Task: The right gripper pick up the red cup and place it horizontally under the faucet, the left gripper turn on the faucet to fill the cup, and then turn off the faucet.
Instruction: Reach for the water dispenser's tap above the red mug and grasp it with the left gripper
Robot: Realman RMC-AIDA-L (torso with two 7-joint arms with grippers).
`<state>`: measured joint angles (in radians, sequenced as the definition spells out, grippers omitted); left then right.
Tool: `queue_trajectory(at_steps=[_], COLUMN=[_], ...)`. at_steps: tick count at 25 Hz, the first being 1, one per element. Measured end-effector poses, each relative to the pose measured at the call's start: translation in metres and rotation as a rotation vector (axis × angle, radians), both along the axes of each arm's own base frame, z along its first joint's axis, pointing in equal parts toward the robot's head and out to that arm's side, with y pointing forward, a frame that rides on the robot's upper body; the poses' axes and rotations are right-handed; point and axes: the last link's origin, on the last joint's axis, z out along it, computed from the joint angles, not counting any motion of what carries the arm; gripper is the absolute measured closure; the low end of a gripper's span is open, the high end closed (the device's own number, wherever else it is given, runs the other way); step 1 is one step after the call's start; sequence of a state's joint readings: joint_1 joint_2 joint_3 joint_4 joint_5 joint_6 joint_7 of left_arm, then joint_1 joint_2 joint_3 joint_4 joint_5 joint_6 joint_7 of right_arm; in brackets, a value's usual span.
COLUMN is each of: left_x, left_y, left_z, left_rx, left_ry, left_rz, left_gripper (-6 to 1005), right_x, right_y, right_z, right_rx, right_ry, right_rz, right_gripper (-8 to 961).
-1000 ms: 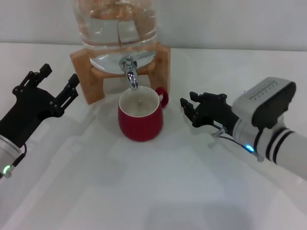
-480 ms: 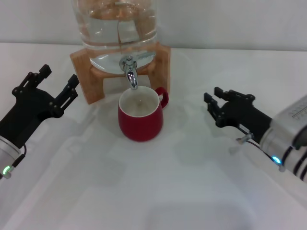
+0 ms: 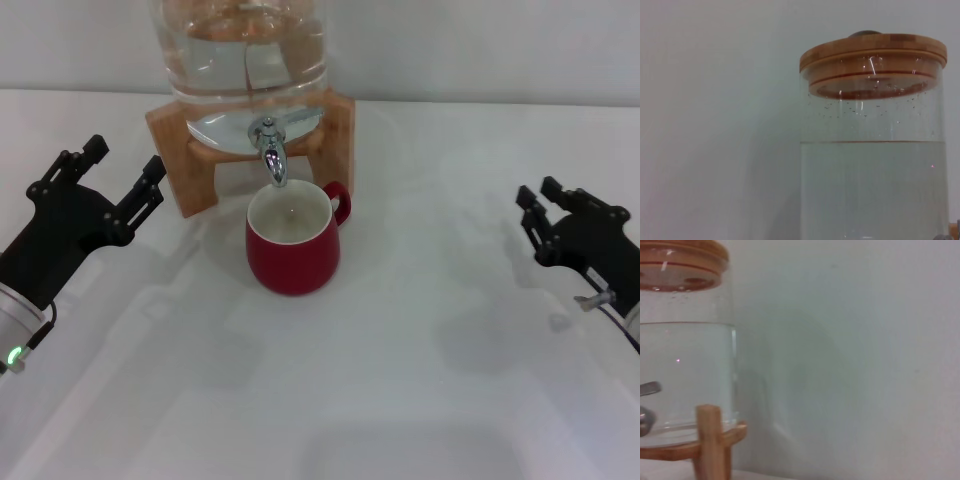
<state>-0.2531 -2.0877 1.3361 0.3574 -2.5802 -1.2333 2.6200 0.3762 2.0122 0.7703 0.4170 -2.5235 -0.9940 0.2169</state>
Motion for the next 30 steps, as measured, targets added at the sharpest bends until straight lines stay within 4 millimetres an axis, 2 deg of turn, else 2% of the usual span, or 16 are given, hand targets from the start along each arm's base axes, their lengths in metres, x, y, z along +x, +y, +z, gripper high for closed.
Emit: queue_trajectory(at_steps=[11, 16, 22, 25, 30], left_x=[0.002, 0.002, 0.002, 0.002, 0.003], left_y=[0.002, 0.002, 0.002, 0.002, 0.002], left_z=[0.000, 0.000, 0.000, 0.000, 0.000], left_rx=[-0.001, -0.002, -0.001, -0.001, 0.001], left_ry=[0.000, 0.000, 0.000, 0.000, -0.003], left_rz=[-0.008, -0.008, -0.006, -0.007, -0.012], left_gripper=[242, 242, 243, 243, 243], right_x=[0.008, 0.010, 0.012, 0.012, 0.012], right_y=[-0.003, -0.001, -0.002, -0.003, -0.004], right_z=[0.003, 0.002, 0.002, 0.003, 0.002], right_rx=[0.007, 0.001, 0.002, 0.004, 0.004], right_ry=[-0.009, -0.018, -0.020, -0.019, -0.014], right_rz=[-0.023, -0.031, -0.038, -0.037, -0.037], right_gripper=[657, 582, 453, 222, 138])
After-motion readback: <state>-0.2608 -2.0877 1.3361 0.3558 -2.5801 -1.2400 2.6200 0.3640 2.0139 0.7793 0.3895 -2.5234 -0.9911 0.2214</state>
